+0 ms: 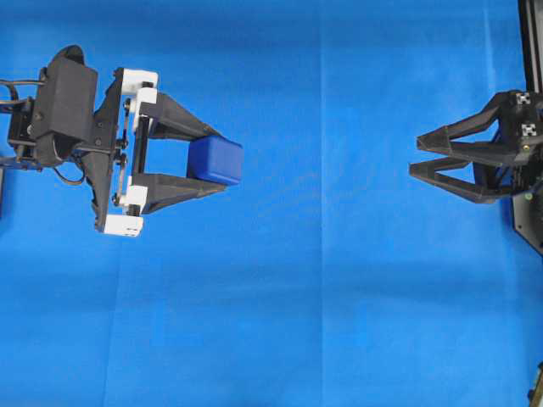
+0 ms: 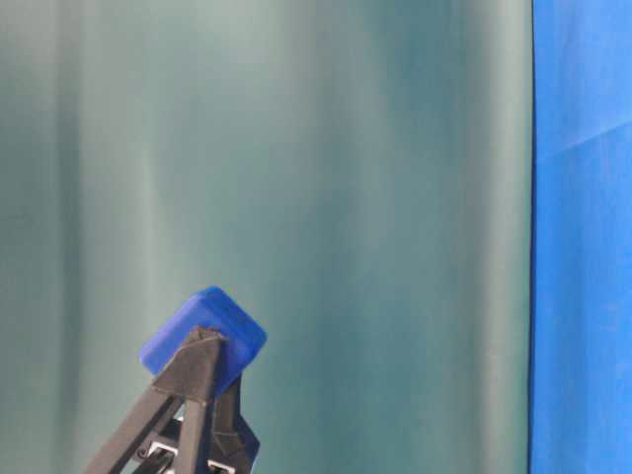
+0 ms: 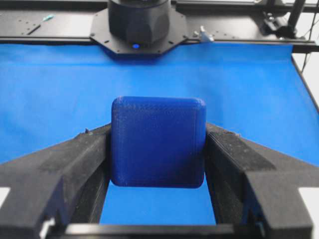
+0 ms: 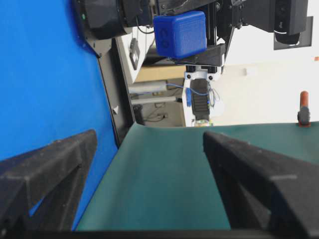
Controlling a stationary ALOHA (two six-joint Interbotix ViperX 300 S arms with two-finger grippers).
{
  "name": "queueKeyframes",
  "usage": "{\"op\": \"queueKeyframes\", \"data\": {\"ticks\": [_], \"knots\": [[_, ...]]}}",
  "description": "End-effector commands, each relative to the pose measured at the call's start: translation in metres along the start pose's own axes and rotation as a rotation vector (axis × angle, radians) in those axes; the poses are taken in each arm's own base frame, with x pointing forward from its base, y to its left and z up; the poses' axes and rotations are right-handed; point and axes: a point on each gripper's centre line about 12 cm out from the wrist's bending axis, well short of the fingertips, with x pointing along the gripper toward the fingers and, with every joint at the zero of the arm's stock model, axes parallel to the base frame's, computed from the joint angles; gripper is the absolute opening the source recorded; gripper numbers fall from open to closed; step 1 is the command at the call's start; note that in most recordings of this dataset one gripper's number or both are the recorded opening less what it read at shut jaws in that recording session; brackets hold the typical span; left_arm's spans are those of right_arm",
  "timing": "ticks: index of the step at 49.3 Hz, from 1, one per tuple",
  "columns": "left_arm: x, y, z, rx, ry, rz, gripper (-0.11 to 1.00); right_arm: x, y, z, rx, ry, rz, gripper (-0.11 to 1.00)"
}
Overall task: Handover the blue block to the right arm after grasping it with the left arm, then place it in the designated position.
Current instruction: 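Rotate the right gripper and reach toward the cube in the left gripper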
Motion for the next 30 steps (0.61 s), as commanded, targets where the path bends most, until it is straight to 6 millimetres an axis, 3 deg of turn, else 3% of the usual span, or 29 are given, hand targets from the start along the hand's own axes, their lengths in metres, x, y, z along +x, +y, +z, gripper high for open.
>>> {"op": "queueKeyframes", "data": {"ticks": [1,19,30], "knots": [[-0.003,-0.001,0.011,-0.003,-0.038,-0.002,0.48,0.002,-0.01,0.004,0.001,-0.012,-0.024,0.95],[-0.003,-0.001,0.012,-0.004,-0.04,-0.004,0.48,0.007,-0.012,0.005,0.002,-0.025,-0.023,0.95],[-0.003,-0.001,0.012,-0.004,-0.04,-0.004,0.48,0.031,-0.018,0.008,0.007,-0.042,-0.002,0.95]]}}
